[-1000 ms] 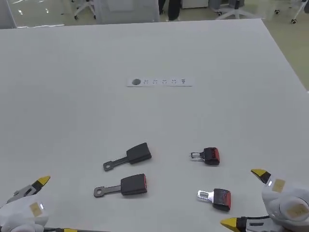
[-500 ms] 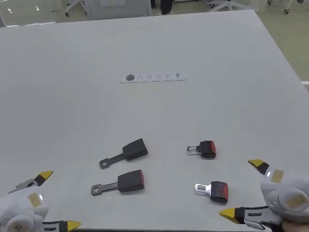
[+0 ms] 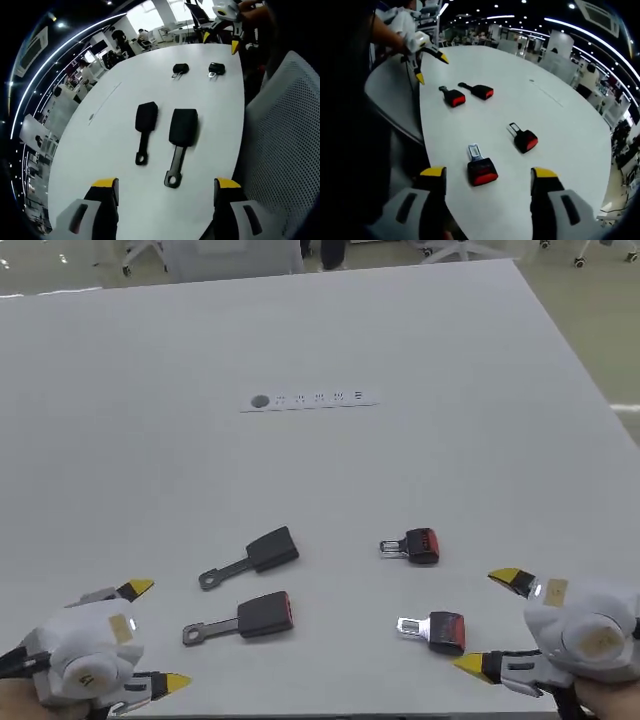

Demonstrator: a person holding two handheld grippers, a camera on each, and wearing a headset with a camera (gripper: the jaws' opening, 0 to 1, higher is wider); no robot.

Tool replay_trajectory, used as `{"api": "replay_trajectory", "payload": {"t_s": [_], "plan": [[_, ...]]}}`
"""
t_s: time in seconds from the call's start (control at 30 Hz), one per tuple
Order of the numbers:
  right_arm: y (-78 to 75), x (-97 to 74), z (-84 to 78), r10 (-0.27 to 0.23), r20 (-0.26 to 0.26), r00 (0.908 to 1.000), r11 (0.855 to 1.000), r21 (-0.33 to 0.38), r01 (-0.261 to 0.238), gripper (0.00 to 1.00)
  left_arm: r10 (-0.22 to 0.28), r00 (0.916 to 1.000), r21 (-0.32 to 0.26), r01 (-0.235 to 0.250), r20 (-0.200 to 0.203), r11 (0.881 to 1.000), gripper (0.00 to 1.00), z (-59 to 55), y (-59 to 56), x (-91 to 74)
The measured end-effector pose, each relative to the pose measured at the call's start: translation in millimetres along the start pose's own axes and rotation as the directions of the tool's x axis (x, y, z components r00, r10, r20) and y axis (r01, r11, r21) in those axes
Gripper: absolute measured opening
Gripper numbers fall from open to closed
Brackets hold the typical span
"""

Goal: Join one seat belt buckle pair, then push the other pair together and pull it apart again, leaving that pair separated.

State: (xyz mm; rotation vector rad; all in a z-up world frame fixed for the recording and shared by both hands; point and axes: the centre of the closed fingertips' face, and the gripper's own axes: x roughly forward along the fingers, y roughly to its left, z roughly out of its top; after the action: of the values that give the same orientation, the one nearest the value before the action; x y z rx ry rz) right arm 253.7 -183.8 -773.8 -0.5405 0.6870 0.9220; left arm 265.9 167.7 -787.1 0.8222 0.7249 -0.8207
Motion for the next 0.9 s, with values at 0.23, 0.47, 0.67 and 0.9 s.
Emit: {"api": "replay_trajectory", "payload": {"t_s": [0.23, 0.47, 0.67, 0.9], "plan": [[0.5, 6.7, -2.7, 0.027, -0.033, 0.9991, 0.999, -0.042, -0.028, 0.65, -0.047, 0.9985, 0.016, 0.048, -0.029, 0.999, 0.68, 5.5, -12.3, 15.8], [5.7, 14.4, -2.4, 0.068, -0.058, 0.996, 0.996, -0.062, -0.071, 0.61, -0.065, 0.9964, 0.034, 0.067, -0.055, 0.997, 0.66, 11.4, -20.8, 32.2], [8.1, 26.8, -2.6, 0.096, -0.078, 0.9923, 0.99, -0.094, -0.103, 0.59, -0.093, 0.9905, 0.01, 0.095, -0.1, 0.995, 0.64, 12.0, -20.3, 47.3], [16.1, 43.3, -5.9, 0.175, -0.094, 0.98, 0.982, -0.059, -0.181, 0.48, -0.164, 0.978, 0.032, 0.17, -0.129, 0.985, 0.57, 21.5, -27.8, 62.4]]}}
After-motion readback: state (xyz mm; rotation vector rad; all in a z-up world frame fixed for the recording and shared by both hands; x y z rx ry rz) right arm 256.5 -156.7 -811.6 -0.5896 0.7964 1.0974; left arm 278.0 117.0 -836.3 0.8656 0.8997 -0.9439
